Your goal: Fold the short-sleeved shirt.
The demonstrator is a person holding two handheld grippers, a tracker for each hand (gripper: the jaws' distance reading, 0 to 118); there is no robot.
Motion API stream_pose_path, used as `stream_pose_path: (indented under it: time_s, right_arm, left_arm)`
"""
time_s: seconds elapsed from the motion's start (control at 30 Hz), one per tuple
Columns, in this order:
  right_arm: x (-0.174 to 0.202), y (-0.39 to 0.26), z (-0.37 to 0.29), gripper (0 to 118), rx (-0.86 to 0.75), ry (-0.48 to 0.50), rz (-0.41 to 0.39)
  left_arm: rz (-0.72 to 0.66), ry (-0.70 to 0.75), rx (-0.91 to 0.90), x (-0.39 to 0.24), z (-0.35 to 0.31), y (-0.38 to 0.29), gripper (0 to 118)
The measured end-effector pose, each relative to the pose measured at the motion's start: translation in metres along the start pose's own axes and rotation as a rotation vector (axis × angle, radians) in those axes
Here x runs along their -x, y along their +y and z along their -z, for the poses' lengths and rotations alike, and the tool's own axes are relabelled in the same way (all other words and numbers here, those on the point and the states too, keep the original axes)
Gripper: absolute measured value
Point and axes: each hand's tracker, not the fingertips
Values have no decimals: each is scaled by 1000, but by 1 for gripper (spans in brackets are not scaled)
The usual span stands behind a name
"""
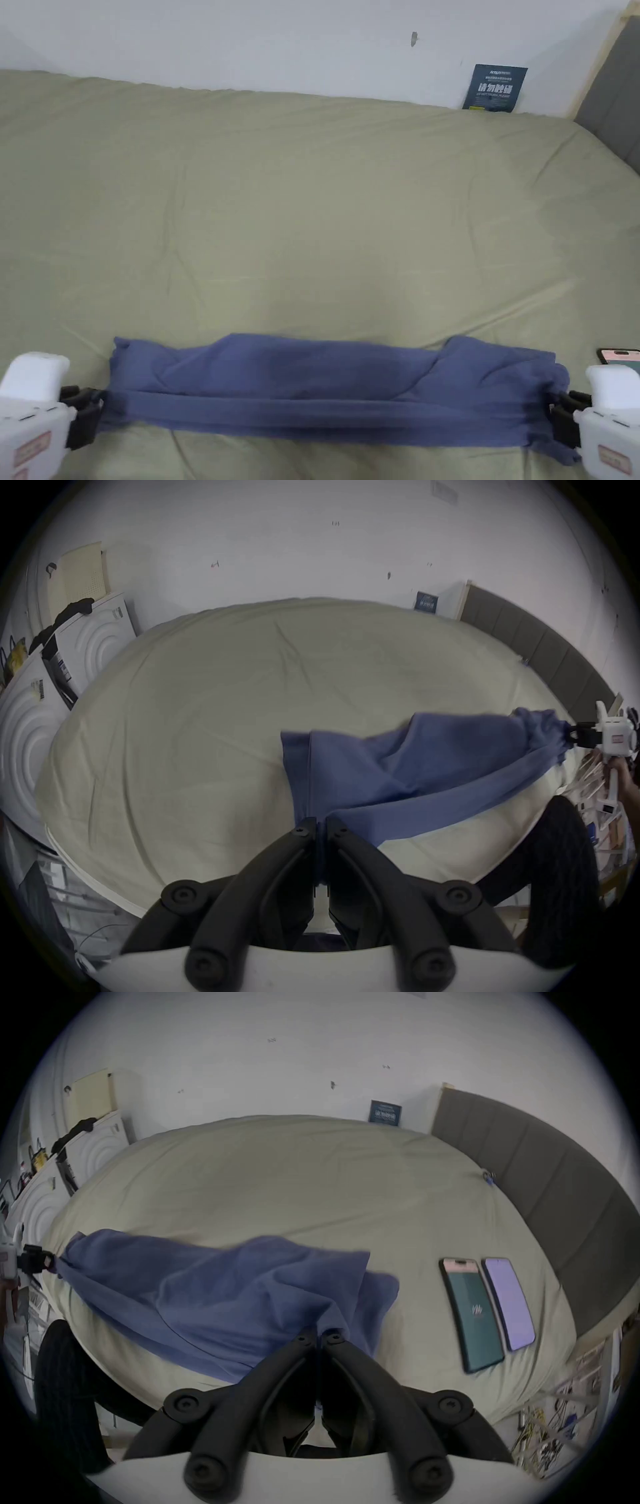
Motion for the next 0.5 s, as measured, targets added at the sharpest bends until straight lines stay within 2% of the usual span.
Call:
stream_pose_path:
  time_s: [0.1, 0.13, 0.17, 0.2, 0.23, 0.27, 0.37, 0.43, 0.47, 0.5]
  right_arm:
    - [4, -5, 2, 3, -1, -9, 7]
    - [3, -4, 5, 4, -5, -9, 4]
    - [4, -4, 0, 14, -11, -14, 2]
    - [4, -3, -10, 43, -29, -46, -2]
    - [6, -1, -20, 82, -48, -70, -4]
    - [11, 0, -36, 114, -97, -71, -10]
    - [30, -3, -90, 117, -342, -67, 1]
    - [52, -3, -127, 117, -495, -27, 33]
    - [58, -4, -136, 116, -530, -4, 44]
    - [66, -4, -142, 109, -548, 6, 63]
  left_arm:
    - [18, 38, -8, -8, 10, 0, 4]
    - [-5, 39, -26, -10, 6, 1, 14]
    - [-29, 42, -63, -10, -1, 2, 57]
    - [-40, 40, -81, -11, -10, 3, 91]
    - [-28, 60, -105, -7, -18, 2, 102]
    - [-1, 88, -156, -13, -33, 2, 100]
    - [68, 150, -352, -33, -81, -10, 103]
    - [65, 165, -579, -43, -105, -27, 103]
    - [60, 185, -631, -46, -112, -34, 102]
    - [49, 213, -610, -52, -117, -37, 99]
